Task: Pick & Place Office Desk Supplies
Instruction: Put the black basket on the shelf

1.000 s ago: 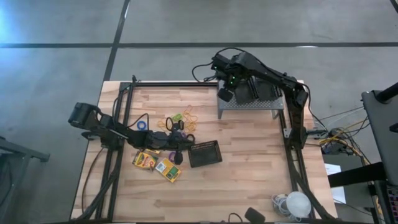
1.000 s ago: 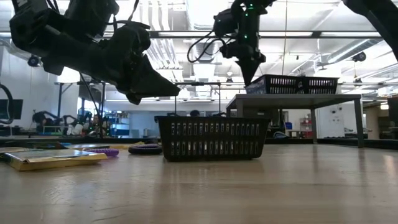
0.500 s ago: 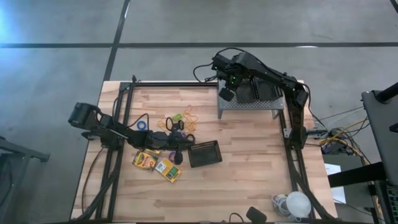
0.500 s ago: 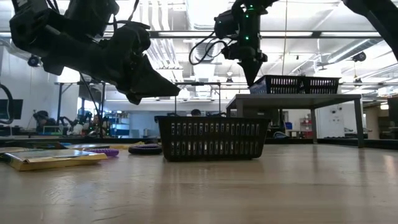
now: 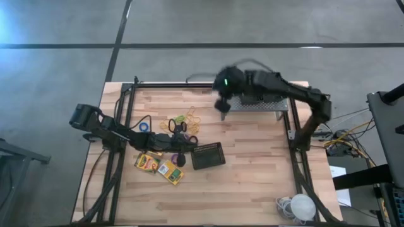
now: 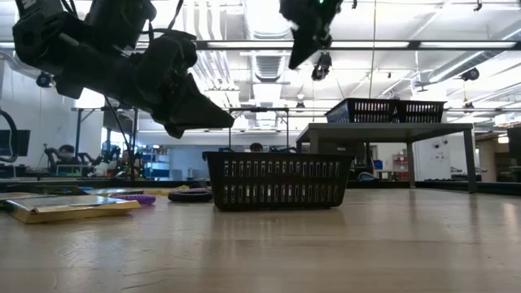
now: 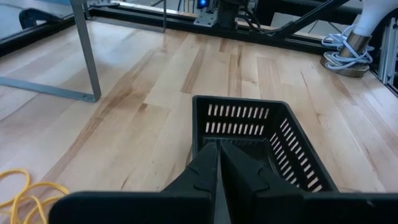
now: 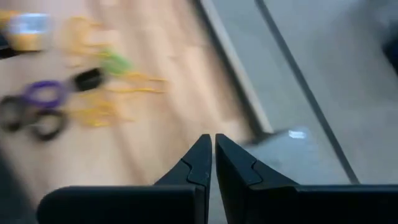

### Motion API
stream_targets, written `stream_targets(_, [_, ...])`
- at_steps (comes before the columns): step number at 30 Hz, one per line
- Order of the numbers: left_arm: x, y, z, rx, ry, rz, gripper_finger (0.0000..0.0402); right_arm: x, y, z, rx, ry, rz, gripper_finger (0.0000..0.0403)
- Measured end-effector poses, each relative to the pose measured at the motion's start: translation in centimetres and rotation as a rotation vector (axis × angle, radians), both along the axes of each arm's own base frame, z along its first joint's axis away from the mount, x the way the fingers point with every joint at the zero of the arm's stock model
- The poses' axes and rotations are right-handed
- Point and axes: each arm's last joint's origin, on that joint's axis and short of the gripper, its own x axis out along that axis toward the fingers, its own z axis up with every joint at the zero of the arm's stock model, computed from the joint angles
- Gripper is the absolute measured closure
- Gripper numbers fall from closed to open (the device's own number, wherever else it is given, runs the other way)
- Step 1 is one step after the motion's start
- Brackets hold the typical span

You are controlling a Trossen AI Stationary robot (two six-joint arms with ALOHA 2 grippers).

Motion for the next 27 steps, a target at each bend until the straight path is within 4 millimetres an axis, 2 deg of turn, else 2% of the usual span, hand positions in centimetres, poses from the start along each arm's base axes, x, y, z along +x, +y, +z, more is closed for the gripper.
stream_targets(5, [0.0, 0.0, -0.1, -0.009, 0.005, 0.002, 0.0374, -1.7, 7.2, -4.9, 0.041, -0.074, 0.142, 0.0385])
stream_targets(9, [0.1, 0.0, 0.1, -0.010, -0.006, 0.002, 0.0374, -4.0, 11.2, -9.3, 0.083, -0.156, 0.207, 0.0385])
stream_targets(12, [0.4, -0.1, 0.4, -0.012, -0.018, 0.002, 0.0374, -5.9, 13.4, -11.7, 0.092, -0.186, 0.278, 0.0385])
stream_targets(19, [1.5, 0.5, 1.4, 0.048, -0.012, 0.026, 0.0374, -9.8, 16.5, -14.6, 0.099, -0.311, 0.289, 0.0385])
stream_targets(23, [3.4, 1.2, 2.5, 0.116, 0.254, -0.002, 0.0374, -11.5, 17.2, -16.5, 0.094, -0.360, 0.299, 0.0385])
stream_targets(27, [5.0, 2.2, 4.5, 0.131, 0.490, -0.011, 0.0359, -12.3, 17.1, -17.9, 0.088, -0.423, 0.291, 0.0385])
